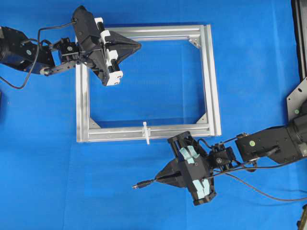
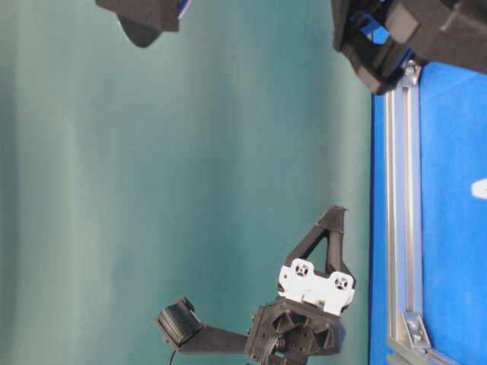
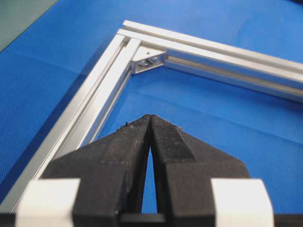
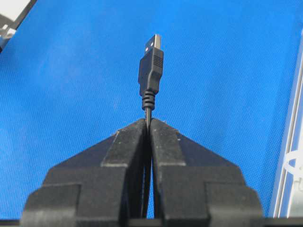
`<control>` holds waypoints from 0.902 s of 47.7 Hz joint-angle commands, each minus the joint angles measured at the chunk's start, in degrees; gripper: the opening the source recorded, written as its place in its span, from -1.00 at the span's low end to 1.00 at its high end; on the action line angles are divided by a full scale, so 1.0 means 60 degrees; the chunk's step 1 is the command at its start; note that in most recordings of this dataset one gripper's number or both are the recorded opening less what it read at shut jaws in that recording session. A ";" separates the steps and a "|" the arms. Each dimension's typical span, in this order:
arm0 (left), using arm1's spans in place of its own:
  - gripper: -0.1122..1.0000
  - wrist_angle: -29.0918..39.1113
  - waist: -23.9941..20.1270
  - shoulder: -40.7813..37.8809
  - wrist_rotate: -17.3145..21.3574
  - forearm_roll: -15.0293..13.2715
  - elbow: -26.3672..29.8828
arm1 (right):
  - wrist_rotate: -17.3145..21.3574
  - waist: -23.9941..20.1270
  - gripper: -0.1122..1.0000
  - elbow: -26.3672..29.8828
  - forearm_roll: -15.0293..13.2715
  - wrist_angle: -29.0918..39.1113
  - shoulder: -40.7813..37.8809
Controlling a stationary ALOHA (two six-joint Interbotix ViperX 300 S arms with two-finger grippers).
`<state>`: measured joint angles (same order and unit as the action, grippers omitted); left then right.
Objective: Insert the wire through the string loop located in the center.
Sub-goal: 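Lift the cable and carry the plug toward the white zip-tie loop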
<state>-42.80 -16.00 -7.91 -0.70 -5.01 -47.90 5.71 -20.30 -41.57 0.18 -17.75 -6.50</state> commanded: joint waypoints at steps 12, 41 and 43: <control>-0.80 0.0088 -0.0029 0.0264 0.0015 0.0029 0.0059 | 0.0059 0.0000 -0.85 -0.0776 0.0117 0.0205 0.0908; -0.80 0.0088 0.0044 0.0264 0.0015 0.0029 0.0059 | 0.0059 0.0015 -0.85 -0.2036 0.0293 -0.0044 0.1816; -0.80 0.0088 0.0044 0.0264 0.0015 0.0044 0.0059 | 0.0059 0.0059 -0.85 -0.2051 0.0293 -0.0073 0.1831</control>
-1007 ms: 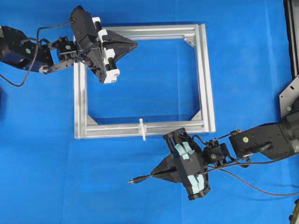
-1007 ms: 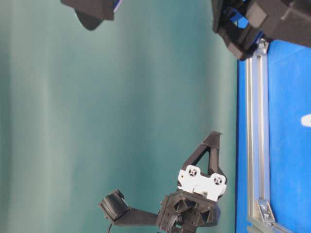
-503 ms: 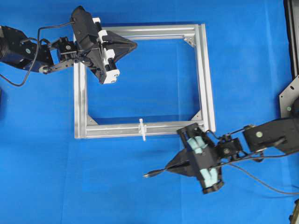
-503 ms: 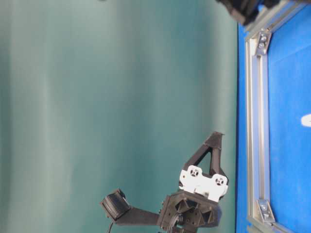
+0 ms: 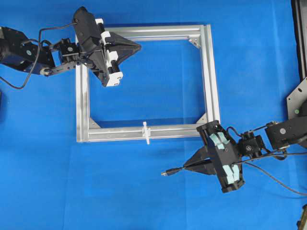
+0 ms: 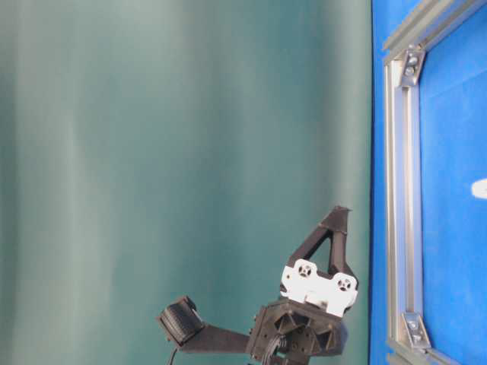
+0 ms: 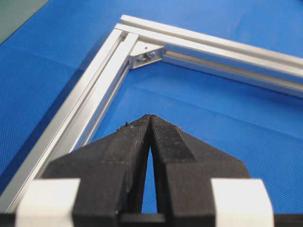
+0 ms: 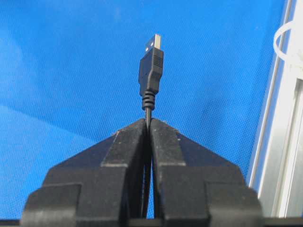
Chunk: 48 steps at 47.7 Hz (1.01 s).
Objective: Insert the wire through the string loop located in the center.
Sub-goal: 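Lift the cable and carry the plug toward the white zip-tie loop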
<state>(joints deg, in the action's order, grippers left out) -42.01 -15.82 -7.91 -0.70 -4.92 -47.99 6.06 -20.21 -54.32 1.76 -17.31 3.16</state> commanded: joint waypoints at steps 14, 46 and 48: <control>-0.80 -0.0044 0.0015 0.0264 0.0015 0.0029 0.0073 | -0.0015 0.0996 -0.85 0.0073 0.0029 -0.0264 0.0205; -0.80 -0.0044 0.0015 0.0278 0.0015 0.0029 0.0073 | -0.0015 0.2183 -0.85 0.0015 0.0029 -0.0337 0.0190; -0.80 -0.0044 0.0015 0.0264 0.0015 0.0029 0.0073 | -0.0015 0.2183 -0.85 0.0029 0.0029 -0.0337 0.0190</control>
